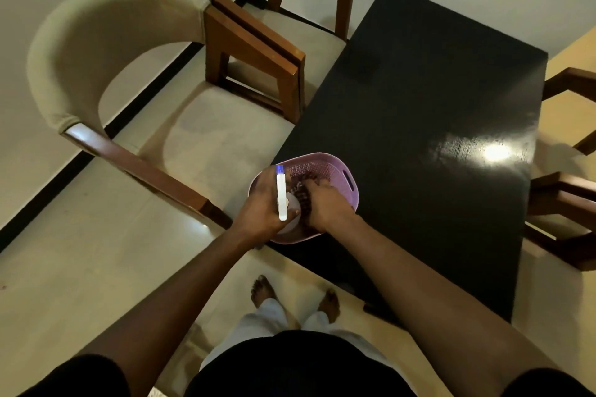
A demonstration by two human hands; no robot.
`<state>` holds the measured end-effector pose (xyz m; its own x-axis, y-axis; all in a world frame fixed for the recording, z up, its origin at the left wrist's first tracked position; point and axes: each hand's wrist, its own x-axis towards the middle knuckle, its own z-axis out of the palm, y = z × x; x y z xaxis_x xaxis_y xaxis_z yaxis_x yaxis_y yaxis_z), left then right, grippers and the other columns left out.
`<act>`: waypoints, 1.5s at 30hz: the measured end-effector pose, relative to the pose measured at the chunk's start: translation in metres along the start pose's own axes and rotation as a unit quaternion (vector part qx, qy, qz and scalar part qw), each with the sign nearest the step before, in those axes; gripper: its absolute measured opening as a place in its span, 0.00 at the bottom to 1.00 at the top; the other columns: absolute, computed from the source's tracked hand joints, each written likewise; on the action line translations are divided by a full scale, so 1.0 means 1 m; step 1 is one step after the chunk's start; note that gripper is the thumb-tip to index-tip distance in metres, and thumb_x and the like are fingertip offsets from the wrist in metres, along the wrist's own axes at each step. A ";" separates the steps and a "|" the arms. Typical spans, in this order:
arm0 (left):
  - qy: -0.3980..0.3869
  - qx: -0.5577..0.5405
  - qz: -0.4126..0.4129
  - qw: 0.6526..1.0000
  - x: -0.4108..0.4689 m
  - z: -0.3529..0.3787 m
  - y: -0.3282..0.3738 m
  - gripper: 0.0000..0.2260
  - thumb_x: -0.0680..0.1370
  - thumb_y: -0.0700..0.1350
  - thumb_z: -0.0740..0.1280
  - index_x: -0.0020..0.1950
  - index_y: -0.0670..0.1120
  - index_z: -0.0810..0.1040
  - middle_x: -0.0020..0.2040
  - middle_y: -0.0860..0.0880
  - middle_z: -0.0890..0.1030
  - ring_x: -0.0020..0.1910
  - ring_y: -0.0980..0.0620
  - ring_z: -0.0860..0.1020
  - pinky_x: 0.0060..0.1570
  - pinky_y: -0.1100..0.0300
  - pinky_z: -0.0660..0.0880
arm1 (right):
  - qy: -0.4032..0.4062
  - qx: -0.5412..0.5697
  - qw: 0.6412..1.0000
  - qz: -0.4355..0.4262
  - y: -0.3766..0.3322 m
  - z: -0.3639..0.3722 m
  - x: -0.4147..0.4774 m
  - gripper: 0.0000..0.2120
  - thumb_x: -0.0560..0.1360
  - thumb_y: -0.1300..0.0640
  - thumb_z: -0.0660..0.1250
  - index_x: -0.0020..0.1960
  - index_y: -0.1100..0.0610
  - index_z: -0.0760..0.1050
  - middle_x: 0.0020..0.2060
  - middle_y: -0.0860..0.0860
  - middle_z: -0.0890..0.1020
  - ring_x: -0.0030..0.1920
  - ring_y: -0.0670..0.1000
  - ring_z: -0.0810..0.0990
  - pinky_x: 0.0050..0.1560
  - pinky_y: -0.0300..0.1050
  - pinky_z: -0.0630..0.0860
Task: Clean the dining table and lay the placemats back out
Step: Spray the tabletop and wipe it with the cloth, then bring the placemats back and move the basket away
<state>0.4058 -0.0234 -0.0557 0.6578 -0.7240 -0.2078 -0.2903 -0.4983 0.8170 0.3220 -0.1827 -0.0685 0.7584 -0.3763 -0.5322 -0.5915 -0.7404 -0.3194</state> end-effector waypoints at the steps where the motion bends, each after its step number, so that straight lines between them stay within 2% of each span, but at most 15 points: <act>1: 0.002 -0.002 0.005 1.000 -0.002 0.000 0.001 0.40 0.71 0.48 0.80 0.78 0.46 0.63 0.70 0.47 0.75 0.68 0.48 0.76 0.67 0.49 0.78 | -0.009 0.007 1.000 0.003 0.000 0.001 0.001 0.44 0.70 0.50 0.79 0.80 0.48 0.61 0.78 0.55 0.65 0.73 0.58 0.72 0.72 0.57 0.74; 3: 0.009 -0.021 0.007 1.000 -0.006 0.000 0.002 0.37 0.72 0.45 0.79 0.76 0.46 0.64 0.66 0.49 0.75 0.62 0.53 0.78 0.63 0.54 0.80 | -0.024 0.029 0.999 0.001 -0.001 -0.001 0.002 0.46 0.68 0.50 0.79 0.80 0.47 0.60 0.79 0.55 0.64 0.75 0.59 0.70 0.74 0.58 0.71; 6: 0.022 -0.041 0.016 0.999 -0.012 -0.003 0.010 0.35 0.73 0.49 0.75 0.77 0.48 0.64 0.63 0.52 0.74 0.58 0.54 0.78 0.59 0.57 0.81 | -0.014 0.063 0.998 -0.015 -0.002 -0.012 -0.006 0.39 0.69 0.53 0.77 0.77 0.49 0.66 0.71 0.52 0.75 0.70 0.55 0.75 0.71 0.56 0.74; 9: 0.041 -0.061 0.021 0.997 -0.026 -0.007 0.012 0.40 0.71 0.54 0.73 0.80 0.50 0.61 0.72 0.50 0.72 0.67 0.53 0.75 0.63 0.58 0.79 | 0.054 0.109 0.992 -0.038 -0.003 -0.027 -0.032 0.26 0.76 0.50 0.71 0.73 0.48 0.73 0.65 0.47 0.80 0.64 0.48 0.78 0.67 0.49 0.75; 11: 0.068 -0.066 0.020 0.995 -0.040 -0.008 0.012 0.40 0.71 0.51 0.75 0.80 0.50 0.63 0.75 0.49 0.71 0.71 0.51 0.73 0.67 0.52 0.78 | 0.112 0.128 0.985 -0.034 -0.002 -0.032 -0.054 0.21 0.80 0.52 0.70 0.72 0.47 0.73 0.64 0.44 0.80 0.61 0.43 0.77 0.61 0.41 0.72; 14: 0.114 -0.072 0.001 0.991 -0.069 -0.005 0.009 0.37 0.71 0.49 0.75 0.79 0.50 0.65 0.75 0.49 0.71 0.70 0.48 0.76 0.64 0.46 0.80 | 0.184 0.160 0.968 -0.057 0.003 -0.026 -0.090 0.20 0.81 0.53 0.69 0.72 0.46 0.74 0.65 0.43 0.80 0.60 0.40 0.77 0.64 0.43 0.76; 16: 0.142 -0.067 -0.013 0.987 -0.091 -0.002 0.010 0.33 0.73 0.51 0.74 0.77 0.49 0.69 0.73 0.49 0.74 0.67 0.50 0.78 0.60 0.49 0.82 | 0.216 0.175 0.956 -0.096 0.009 -0.015 -0.111 0.18 0.81 0.52 0.69 0.70 0.47 0.75 0.63 0.43 0.82 0.60 0.41 0.80 0.63 0.47 0.81; 18: 0.174 -0.076 -0.008 0.982 -0.115 0.007 0.015 0.26 0.75 0.52 0.73 0.72 0.51 0.73 0.68 0.50 0.77 0.64 0.53 0.80 0.59 0.52 0.83 | 0.228 0.160 0.950 -0.145 0.018 0.000 -0.131 0.17 0.81 0.51 0.68 0.69 0.47 0.77 0.61 0.43 0.83 0.58 0.40 0.81 0.60 0.45 0.82; 22: 0.237 -0.077 -0.037 0.968 -0.169 0.038 0.025 0.19 0.78 0.46 0.74 0.68 0.53 0.76 0.63 0.54 0.81 0.59 0.58 0.81 0.57 0.59 0.81 | 0.160 0.157 0.948 -0.227 0.029 0.029 -0.171 0.15 0.81 0.49 0.68 0.67 0.47 0.78 0.56 0.41 0.83 0.55 0.40 0.81 0.56 0.44 0.82; 25: 0.273 -0.082 -0.059 0.957 -0.210 0.071 0.030 0.18 0.79 0.43 0.74 0.68 0.52 0.76 0.65 0.53 0.81 0.62 0.55 0.81 0.59 0.56 0.81 | 0.096 0.156 0.946 -0.267 0.037 0.053 -0.191 0.17 0.81 0.48 0.68 0.69 0.47 0.77 0.60 0.42 0.82 0.59 0.40 0.80 0.61 0.46 0.81; 28: 0.309 -0.099 -0.076 0.943 -0.251 0.101 0.028 0.18 0.79 0.42 0.74 0.67 0.52 0.77 0.65 0.55 0.80 0.62 0.57 0.80 0.58 0.57 0.81 | 0.048 0.150 0.940 -0.303 0.041 0.073 -0.208 0.17 0.82 0.47 0.67 0.69 0.48 0.77 0.62 0.43 0.82 0.61 0.41 0.80 0.62 0.48 0.81; 31: 0.329 -0.111 -0.121 0.930 -0.295 0.129 0.023 0.18 0.79 0.43 0.74 0.68 0.51 0.77 0.66 0.57 0.80 0.62 0.59 0.80 0.58 0.56 0.81 | 0.013 0.135 0.938 -0.319 0.044 0.096 -0.231 0.19 0.82 0.46 0.66 0.71 0.48 0.76 0.65 0.44 0.81 0.63 0.42 0.79 0.63 0.49 0.81; 36: 0.349 -0.126 -0.184 0.910 -0.371 0.158 0.011 0.19 0.77 0.50 0.73 0.68 0.53 0.77 0.65 0.58 0.80 0.62 0.60 0.80 0.59 0.54 0.81 | -0.005 0.102 0.928 -0.357 0.043 0.138 -0.267 0.18 0.82 0.44 0.65 0.70 0.45 0.76 0.62 0.42 0.82 0.59 0.41 0.79 0.59 0.48 0.81; 40: 0.353 -0.148 -0.251 0.889 -0.442 0.178 -0.009 0.21 0.75 0.54 0.70 0.67 0.56 0.77 0.64 0.58 0.81 0.63 0.58 0.79 0.60 0.50 0.81 | -0.073 0.093 0.924 -0.363 0.031 0.182 -0.291 0.18 0.81 0.45 0.67 0.69 0.45 0.77 0.63 0.40 0.81 0.59 0.40 0.80 0.58 0.48 0.81; 45: 0.370 -0.164 -0.337 0.851 -0.515 0.198 -0.047 0.16 0.78 0.46 0.74 0.66 0.54 0.78 0.63 0.58 0.81 0.61 0.55 0.80 0.58 0.50 0.81 | -0.147 0.066 0.913 -0.374 0.013 0.251 -0.312 0.18 0.80 0.44 0.67 0.69 0.44 0.77 0.64 0.40 0.81 0.59 0.41 0.80 0.58 0.48 0.81</act>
<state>-0.0567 0.2784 -0.0936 0.8908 0.2307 -0.3915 0.4544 -0.4344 0.7777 0.0091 0.0645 -0.1036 0.8689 0.3873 -0.3082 0.0190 -0.6483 -0.7612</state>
